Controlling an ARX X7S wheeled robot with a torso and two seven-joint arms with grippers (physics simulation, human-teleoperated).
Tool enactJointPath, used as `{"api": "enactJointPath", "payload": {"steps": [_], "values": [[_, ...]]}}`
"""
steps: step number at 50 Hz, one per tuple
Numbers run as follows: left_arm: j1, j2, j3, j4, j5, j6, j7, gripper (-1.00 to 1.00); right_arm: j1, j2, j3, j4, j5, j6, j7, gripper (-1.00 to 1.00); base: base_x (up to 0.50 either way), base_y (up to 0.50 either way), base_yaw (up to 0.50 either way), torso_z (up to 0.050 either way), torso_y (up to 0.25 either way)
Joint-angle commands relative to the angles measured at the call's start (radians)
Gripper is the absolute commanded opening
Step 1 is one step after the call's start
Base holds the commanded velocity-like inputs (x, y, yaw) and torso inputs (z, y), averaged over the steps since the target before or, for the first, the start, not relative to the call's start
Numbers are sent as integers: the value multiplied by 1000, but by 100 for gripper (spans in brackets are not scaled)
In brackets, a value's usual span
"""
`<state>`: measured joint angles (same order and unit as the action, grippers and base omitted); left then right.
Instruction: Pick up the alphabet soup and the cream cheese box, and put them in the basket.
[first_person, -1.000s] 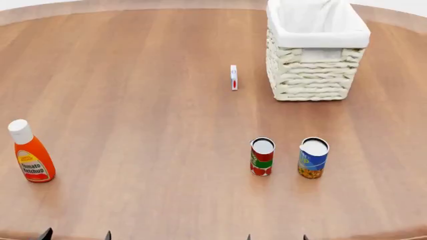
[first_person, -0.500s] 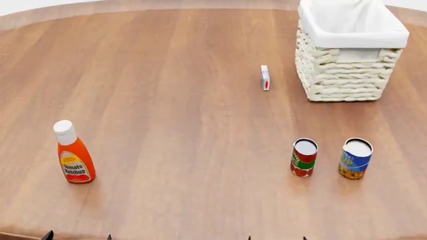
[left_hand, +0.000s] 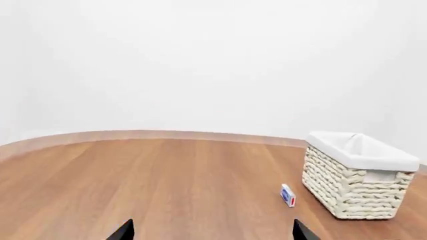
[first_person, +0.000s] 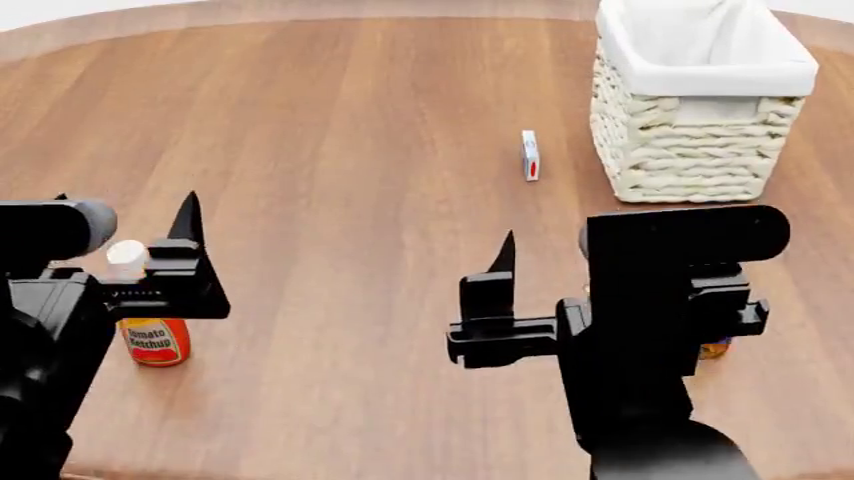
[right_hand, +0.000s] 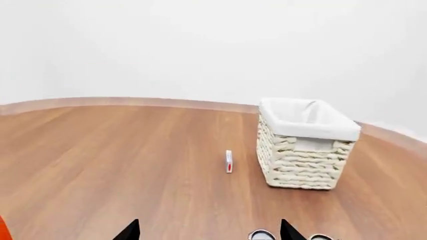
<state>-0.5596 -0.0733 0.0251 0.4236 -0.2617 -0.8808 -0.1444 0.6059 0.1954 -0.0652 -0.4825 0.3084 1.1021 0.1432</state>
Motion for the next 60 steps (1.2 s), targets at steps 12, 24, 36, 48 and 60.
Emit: {"api": "enactJointPath", "payload": {"steps": [12,24,36,48,60], "values": [[-430,22,-50,118,-140,-417,-79,100,519,163,44,30,642,420,397,100,292,0,0,0,0],[-418,5,-25,96,-150,-383,-93,100,525,176,40,42,671,410,412,100,500,0,0,0,0],[-422,-5,-23,97,-167,-376,-107,100,521,190,22,59,683,380,413,100,500,0,0,0,0],[-426,-11,-17,101,-181,-371,-122,100,531,199,16,62,715,378,437,100,500,0,0,0,1],[-416,-25,-4,101,-194,-357,-128,100,520,217,6,66,737,362,451,100,500,0,0,0,1]]}}
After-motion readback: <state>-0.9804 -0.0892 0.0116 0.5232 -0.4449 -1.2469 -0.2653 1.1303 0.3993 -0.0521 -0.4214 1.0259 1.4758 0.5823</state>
